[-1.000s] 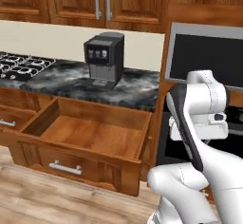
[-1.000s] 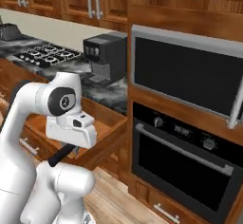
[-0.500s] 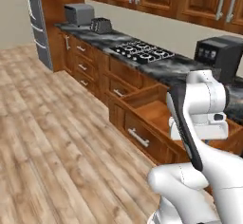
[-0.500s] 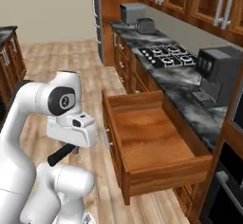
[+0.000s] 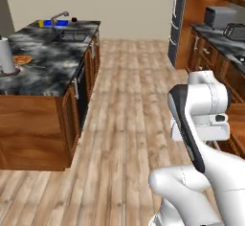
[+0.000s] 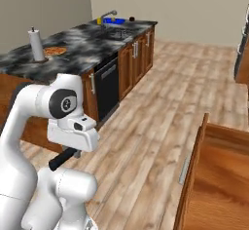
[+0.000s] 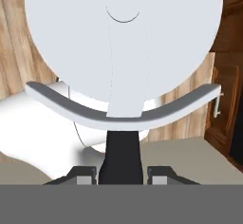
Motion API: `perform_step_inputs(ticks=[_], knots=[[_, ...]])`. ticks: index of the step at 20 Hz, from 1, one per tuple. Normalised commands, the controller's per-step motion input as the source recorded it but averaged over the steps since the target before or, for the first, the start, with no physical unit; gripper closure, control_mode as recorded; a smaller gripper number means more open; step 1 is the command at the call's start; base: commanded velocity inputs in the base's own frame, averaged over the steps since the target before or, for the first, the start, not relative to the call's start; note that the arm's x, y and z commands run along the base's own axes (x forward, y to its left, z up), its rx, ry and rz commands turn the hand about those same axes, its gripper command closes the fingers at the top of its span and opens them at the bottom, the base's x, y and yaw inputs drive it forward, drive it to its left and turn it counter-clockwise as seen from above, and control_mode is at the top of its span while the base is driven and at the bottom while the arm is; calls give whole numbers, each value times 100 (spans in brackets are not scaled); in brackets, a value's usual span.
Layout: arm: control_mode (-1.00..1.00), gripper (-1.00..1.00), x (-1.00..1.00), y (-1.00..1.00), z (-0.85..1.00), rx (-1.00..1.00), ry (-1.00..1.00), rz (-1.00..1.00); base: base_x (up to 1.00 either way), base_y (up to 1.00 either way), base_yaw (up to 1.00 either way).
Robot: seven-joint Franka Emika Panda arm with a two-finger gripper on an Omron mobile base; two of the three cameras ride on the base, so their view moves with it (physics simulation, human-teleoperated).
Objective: Take the pizza cutter from the drawer on the left and place it on the dining counter for cutting.
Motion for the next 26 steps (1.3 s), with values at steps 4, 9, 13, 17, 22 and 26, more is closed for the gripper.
perform_step_inputs(ticks=[4, 9, 13, 17, 22, 26], knots=[[100, 100, 0, 0, 0, 0, 0, 0, 0, 35, 74], [100, 100, 0, 0, 0, 0, 0, 0, 19, 53, 25], [100, 100, 0, 0, 0, 0, 0, 0, 62, 57, 2], [100, 100, 0, 0, 0, 0, 0, 0, 97, 13, -2], [100, 100, 0, 0, 0, 0, 0, 0, 100, -19, -20], [100, 100, 0, 0, 0, 0, 0, 0, 100, -41, -29]])
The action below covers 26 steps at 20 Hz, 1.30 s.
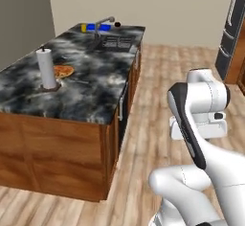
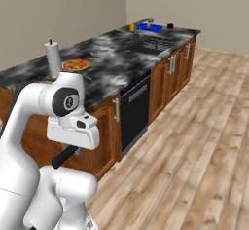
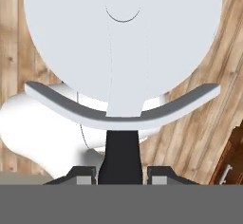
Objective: Take the pizza cutter from the drawer on the left and place it on the dining counter for cutting.
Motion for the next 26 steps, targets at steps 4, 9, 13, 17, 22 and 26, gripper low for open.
perform_step_inputs(ticks=[4, 9, 13, 17, 22, 26], knots=[[100, 100, 0, 0, 0, 0, 0, 0, 100, -57, -31], [100, 100, 0, 0, 0, 0, 0, 0, 100, -54, -31], [100, 100, 0, 0, 0, 0, 0, 0, 100, -44, -27], [100, 100, 0, 0, 0, 0, 0, 0, 100, -52, -23], [100, 100, 0, 0, 0, 0, 0, 0, 71, -70, -8], [100, 100, 0, 0, 0, 0, 0, 0, 53, -52, 42]])
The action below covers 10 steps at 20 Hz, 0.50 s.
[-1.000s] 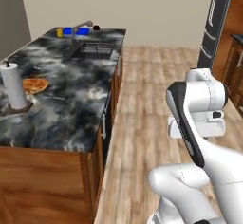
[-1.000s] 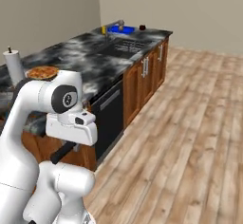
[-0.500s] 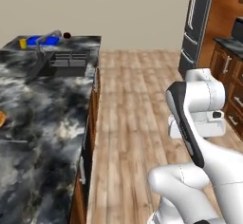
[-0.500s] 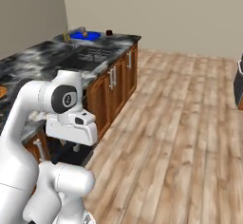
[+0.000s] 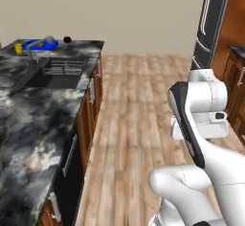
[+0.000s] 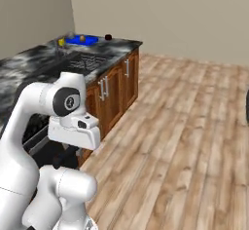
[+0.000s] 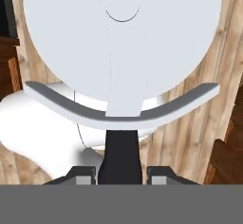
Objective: Take the pizza cutter from the drawer on the left and place it on the dining counter for cutting.
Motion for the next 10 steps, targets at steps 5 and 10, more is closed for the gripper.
perform_step_inputs(ticks=[5, 10], knots=[[100, 100, 0, 0, 0, 0, 0, 0, 44, -20, 71], [100, 100, 0, 0, 0, 0, 0, 0, 22, -2, 92]])
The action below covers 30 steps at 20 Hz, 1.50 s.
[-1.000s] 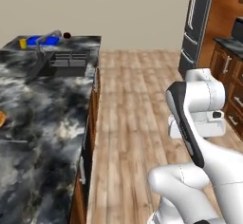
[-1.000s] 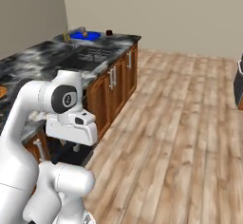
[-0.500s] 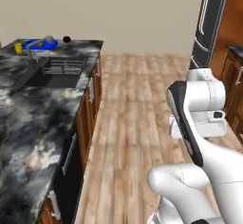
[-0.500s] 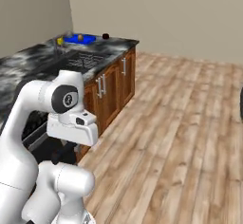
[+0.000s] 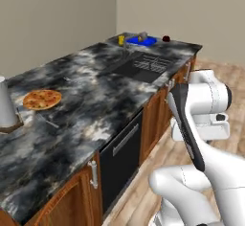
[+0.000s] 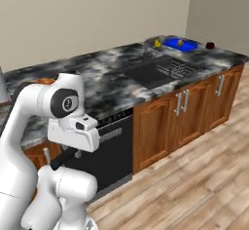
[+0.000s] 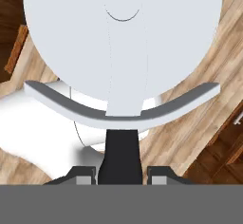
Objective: Take the pizza cutter from the drawer on the left and place it on the dining counter for cutting.
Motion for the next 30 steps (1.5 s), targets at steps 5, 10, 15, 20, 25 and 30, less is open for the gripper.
perform_step_inputs(ticks=[5, 10, 15, 20, 25, 30], knots=[[100, 100, 0, 0, 0, 0, 0, 0, 22, 0, 91], [100, 100, 0, 0, 0, 0, 0, 0, 9, -7, 90], [100, 100, 0, 0, 0, 0, 0, 0, 4, -68, 63], [100, 100, 0, 0, 0, 0, 0, 0, 15, -93, 39], [100, 100, 0, 0, 0, 0, 0, 0, 30, -71, 16], [100, 100, 0, 0, 0, 0, 0, 0, 49, -38, 3]])
